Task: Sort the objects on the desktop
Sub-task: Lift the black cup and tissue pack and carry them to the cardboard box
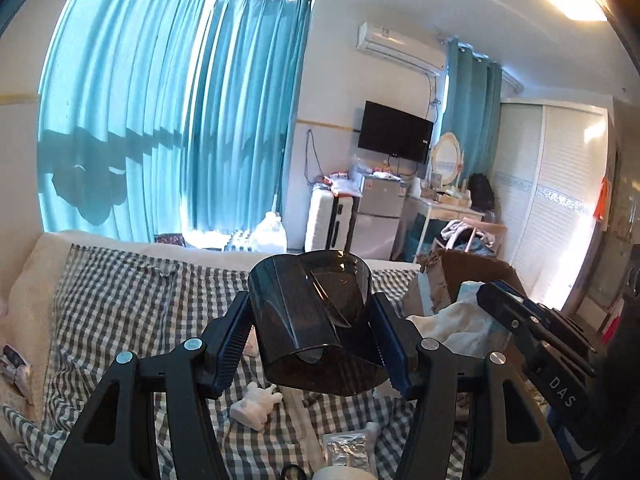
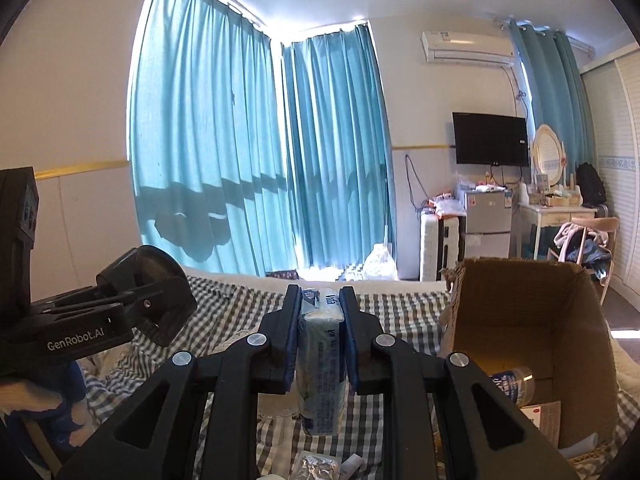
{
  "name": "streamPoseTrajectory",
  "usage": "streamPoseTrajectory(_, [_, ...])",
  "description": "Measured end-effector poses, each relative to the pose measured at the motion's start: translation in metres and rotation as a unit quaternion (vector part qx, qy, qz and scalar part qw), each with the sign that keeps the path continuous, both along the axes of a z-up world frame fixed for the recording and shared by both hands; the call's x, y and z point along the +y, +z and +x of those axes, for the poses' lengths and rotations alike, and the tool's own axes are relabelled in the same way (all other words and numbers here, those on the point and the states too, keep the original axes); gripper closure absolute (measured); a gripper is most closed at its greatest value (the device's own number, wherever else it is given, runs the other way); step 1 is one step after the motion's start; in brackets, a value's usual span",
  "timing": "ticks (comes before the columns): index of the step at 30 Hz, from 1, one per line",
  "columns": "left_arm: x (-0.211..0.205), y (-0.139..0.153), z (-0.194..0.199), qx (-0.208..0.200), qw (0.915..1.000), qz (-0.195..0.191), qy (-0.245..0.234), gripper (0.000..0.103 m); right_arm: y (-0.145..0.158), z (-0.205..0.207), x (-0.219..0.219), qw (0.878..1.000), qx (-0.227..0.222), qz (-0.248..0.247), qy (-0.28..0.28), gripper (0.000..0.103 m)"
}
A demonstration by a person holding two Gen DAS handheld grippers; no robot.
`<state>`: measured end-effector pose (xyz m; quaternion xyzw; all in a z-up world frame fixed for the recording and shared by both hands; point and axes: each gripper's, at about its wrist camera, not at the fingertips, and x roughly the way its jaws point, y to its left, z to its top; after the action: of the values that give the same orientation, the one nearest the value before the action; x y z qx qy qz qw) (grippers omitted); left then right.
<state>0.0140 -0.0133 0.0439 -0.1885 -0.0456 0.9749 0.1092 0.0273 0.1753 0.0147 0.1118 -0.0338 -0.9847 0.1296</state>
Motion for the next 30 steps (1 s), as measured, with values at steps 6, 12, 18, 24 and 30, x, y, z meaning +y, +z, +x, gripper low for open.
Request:
streamPoseTrajectory(6, [0.003, 0.019, 0.016, 0.039, 0.9991, 0.019, 0.003, 0.043, 0.013, 0.013, 0.008, 1.000, 0.023, -0.002, -0.011, 0.084])
streamPoseTrajectory(12, [0.008, 0.034, 0.031, 0.070, 0.9972, 0.027, 0.002, 0.043, 0.026, 0.026, 0.021, 0.999, 0.044, -0.010, -0.022, 0.084])
streamPoseTrajectory(18, [0.032, 0.041, 0.041, 0.082, 0.9963, 0.020, -0.015, 0.043, 0.034, 0.038, 0.042, 0.997, 0.063, -0.016, -0.038, 0.084])
streamPoseTrajectory(24, [0.077, 0.046, 0.045, 0.080, 0.9947, 0.009, -0.064, 0.043, 0.043, 0.048, 0.067, 0.994, 0.077, -0.023, -0.068, 0.084])
streamPoseTrajectory(30, [0.119, 0.050, 0.050, 0.092, 0.9904, 0.001, -0.103, 0.043, 0.046, 0.056, 0.094, 0.991, 0.084, -0.014, -0.104, 0.084])
